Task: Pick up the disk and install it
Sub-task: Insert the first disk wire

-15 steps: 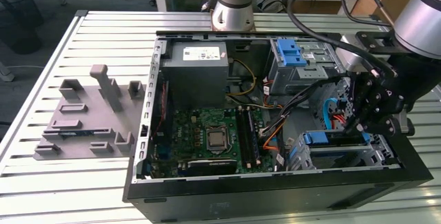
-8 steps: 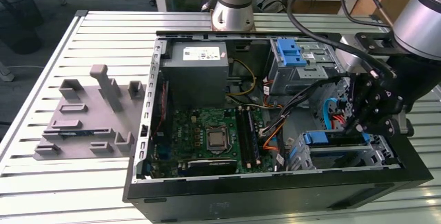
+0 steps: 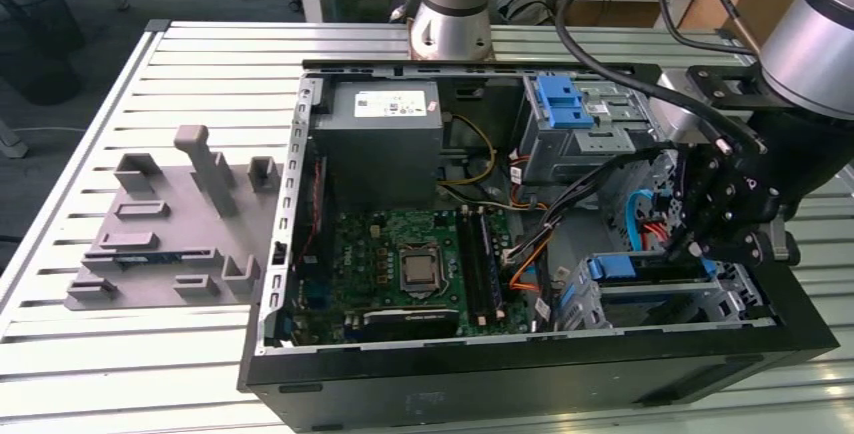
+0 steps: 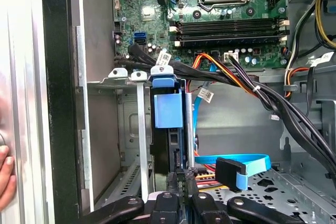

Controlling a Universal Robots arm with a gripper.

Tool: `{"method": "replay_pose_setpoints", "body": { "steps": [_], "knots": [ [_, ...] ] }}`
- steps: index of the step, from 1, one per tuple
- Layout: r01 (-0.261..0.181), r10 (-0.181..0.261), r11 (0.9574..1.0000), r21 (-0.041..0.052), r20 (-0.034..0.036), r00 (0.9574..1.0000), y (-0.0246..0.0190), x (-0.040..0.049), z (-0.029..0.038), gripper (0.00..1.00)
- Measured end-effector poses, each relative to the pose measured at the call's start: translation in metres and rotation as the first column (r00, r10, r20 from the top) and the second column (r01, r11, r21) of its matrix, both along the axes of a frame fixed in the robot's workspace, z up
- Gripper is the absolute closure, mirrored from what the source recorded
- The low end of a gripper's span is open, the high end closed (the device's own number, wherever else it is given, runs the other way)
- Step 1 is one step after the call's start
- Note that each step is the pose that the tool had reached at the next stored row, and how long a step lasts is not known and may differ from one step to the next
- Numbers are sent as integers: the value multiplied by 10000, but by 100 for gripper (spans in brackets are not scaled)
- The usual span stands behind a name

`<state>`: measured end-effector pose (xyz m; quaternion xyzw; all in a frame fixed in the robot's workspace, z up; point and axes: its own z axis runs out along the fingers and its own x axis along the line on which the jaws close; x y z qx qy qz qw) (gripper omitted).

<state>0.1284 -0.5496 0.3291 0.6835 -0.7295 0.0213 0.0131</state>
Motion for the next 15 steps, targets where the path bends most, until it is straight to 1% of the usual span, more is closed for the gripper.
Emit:
{"method": "replay_pose_setpoints", "body": {
  "steps": [4, 5, 8, 10, 15],
  "knots": [
    [0, 0, 10000, 4, 0, 10000, 0, 0, -2, 83],
    [0, 0, 10000, 2, 0, 10000, 0, 0, -2, 76],
    [0, 0, 10000, 1, 0, 10000, 0, 0, 6, 76],
    [0, 0, 10000, 10, 0, 10000, 0, 0, 30, 76],
    [0, 0, 10000, 16, 0, 10000, 0, 0, 113, 76]
  ]
}}
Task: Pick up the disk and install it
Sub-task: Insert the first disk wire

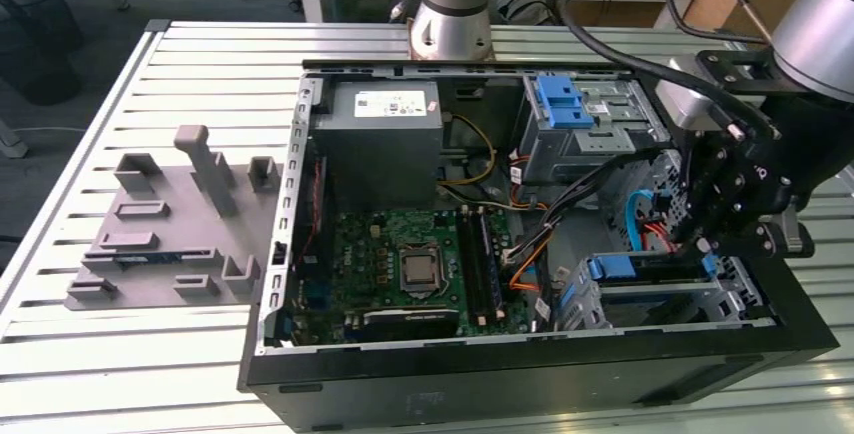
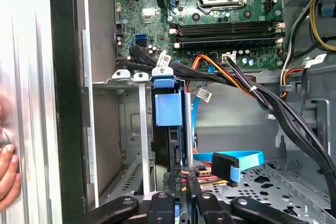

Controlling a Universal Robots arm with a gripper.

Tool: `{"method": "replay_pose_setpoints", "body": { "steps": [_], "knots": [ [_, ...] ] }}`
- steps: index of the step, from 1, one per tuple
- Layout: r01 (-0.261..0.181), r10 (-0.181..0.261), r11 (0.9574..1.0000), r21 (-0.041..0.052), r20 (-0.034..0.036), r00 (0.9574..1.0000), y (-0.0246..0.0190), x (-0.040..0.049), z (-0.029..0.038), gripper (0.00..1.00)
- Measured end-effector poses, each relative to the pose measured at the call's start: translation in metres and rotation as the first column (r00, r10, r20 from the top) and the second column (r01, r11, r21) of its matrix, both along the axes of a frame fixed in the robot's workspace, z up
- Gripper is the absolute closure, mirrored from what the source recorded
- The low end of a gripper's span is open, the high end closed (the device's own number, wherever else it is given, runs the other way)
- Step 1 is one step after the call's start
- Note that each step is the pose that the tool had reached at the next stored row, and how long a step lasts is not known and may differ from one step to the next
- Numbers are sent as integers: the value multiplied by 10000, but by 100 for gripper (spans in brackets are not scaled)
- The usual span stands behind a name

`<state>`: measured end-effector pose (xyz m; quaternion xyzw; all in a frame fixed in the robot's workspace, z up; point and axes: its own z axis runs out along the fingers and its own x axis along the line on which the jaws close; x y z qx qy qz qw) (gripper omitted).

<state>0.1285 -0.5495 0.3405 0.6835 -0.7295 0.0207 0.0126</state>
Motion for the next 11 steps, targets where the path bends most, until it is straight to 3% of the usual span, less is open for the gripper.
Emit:
{"method": "replay_pose_setpoints", "body": {
  "steps": [2, 5, 11],
  "knots": [
    [0, 0, 10000, 2, 0, 10000, 0, 0, 9, 78],
    [0, 0, 10000, 0, 0, 10000, 0, 0, 12, 89],
    [0, 0, 10000, -1, 0, 10000, 0, 0, 16, 89]
  ]
}}
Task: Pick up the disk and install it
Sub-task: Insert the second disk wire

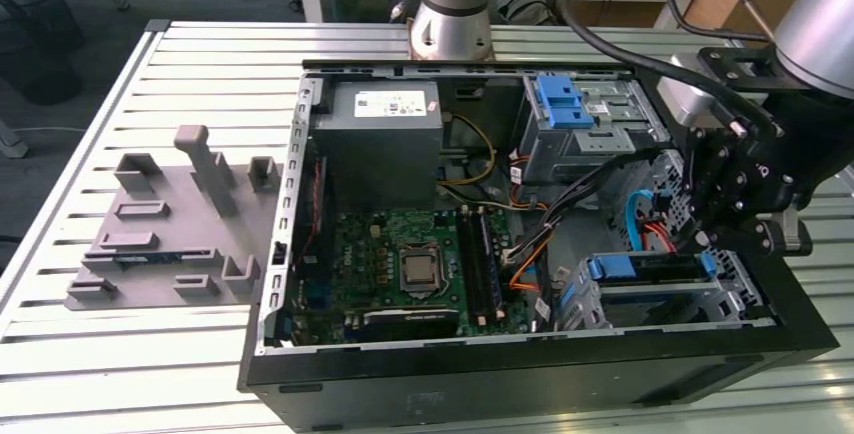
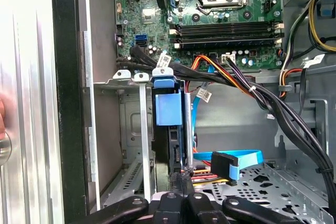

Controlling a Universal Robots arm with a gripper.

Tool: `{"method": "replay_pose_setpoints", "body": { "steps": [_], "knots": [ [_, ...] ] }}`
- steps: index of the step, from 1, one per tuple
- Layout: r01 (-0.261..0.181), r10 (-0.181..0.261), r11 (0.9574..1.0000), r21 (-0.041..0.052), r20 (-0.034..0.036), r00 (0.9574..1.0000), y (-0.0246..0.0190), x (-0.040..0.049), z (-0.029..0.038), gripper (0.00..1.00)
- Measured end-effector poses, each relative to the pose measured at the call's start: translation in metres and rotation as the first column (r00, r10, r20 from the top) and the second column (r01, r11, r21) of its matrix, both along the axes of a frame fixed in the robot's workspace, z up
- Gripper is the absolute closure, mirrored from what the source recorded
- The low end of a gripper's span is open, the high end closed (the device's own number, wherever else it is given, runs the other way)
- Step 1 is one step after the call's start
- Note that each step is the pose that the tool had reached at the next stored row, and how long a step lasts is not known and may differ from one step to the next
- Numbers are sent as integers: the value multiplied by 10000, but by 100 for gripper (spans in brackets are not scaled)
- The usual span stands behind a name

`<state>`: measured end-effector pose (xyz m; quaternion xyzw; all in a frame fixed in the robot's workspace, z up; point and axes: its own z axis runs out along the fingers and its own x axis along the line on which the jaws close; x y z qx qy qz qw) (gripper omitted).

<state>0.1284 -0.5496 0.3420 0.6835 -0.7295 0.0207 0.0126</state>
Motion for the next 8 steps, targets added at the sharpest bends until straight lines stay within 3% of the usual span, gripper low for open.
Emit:
{"method": "replay_pose_setpoints", "body": {
  "steps": [8],
  "knots": [
    [-1, 1, 10000, 0, 0, 10000, 0, -10, 1, 89]
  ]
}}
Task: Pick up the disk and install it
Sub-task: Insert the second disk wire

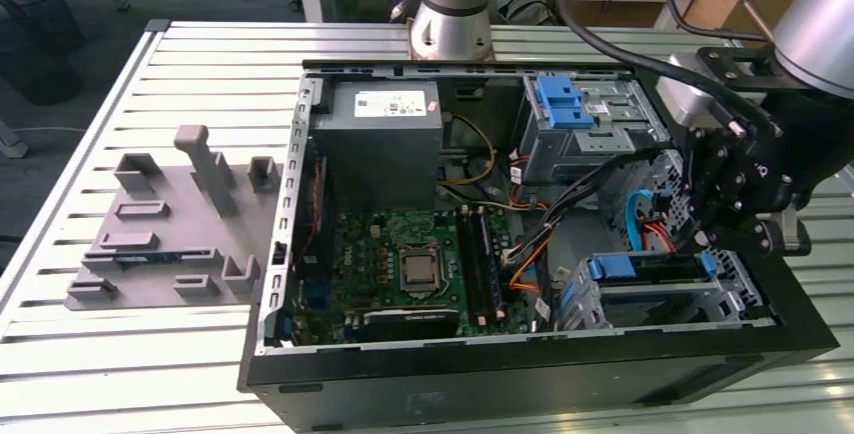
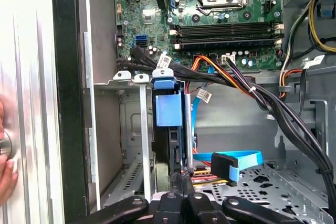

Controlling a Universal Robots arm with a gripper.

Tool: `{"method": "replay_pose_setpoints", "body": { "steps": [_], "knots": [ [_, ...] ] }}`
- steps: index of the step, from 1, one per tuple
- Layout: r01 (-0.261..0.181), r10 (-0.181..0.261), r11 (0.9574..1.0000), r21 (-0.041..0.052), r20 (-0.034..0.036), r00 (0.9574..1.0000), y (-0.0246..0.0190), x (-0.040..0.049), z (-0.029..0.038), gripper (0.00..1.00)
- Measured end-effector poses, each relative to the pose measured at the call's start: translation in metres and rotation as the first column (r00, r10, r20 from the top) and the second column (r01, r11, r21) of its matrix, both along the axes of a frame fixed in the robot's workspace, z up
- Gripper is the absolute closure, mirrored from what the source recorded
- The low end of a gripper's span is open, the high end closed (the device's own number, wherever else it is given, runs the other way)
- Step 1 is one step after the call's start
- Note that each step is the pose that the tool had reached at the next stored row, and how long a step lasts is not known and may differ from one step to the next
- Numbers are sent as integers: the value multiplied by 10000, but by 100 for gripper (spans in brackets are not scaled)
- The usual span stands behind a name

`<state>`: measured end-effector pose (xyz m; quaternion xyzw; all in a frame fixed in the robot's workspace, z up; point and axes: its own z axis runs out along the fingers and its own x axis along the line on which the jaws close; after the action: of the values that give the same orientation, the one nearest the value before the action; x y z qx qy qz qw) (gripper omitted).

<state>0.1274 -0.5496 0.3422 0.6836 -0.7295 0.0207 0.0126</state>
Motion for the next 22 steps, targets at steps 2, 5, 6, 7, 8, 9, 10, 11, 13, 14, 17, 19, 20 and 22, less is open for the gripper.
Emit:
{"method": "replay_pose_setpoints", "body": {
  "steps": [2, 5, 6, 7, 8, 9, 10, 11, 13, 14, 17, 19, 20, 22],
  "knots": [
    [1, -1, 10000, -1, 1, 10000, 0, -9, 1, 89],
    [1, -1, 10000, -1, 0, 10000, 0, -31, 0, 89],
    [1, -1, 10000, 0, 1, 10000, 0, -39, 0, 89],
    [0, 0, 10000, -1, 1, 10000, 1, -55, 1, 89],
    [1, -1, 10000, 0, 1, 10000, 0, -67, 0, 89],
    [0, 0, 10000, 0, 3, 10000, 0, -78, 0, 89],
    [0, 0, 10000, -2, 5, 10000, 0, -87, 3, 89],
    [1, -1, 10000, -5, 5, 10000, 0, -96, 13, 89],
    [1, -1, 10000, -1, 6, 10000, 0, -107, 55, 89],
    [0, 0, 10000, -2, 6, 10000, 1, -113, 79, 89],
    [0, 0, 10000, 16, 11, 10000, 2, -173, 109, 89],
    [4, -4, 10000, 16, 30, 10000, 1, -236, 111, 89],
    [4, -5, 10000, 21, 39, 10000, 1, -265, 111, 89],
    [6, -6, 10000, 17, 52, 10000, 1, -298, 135, 89]
  ]
}}
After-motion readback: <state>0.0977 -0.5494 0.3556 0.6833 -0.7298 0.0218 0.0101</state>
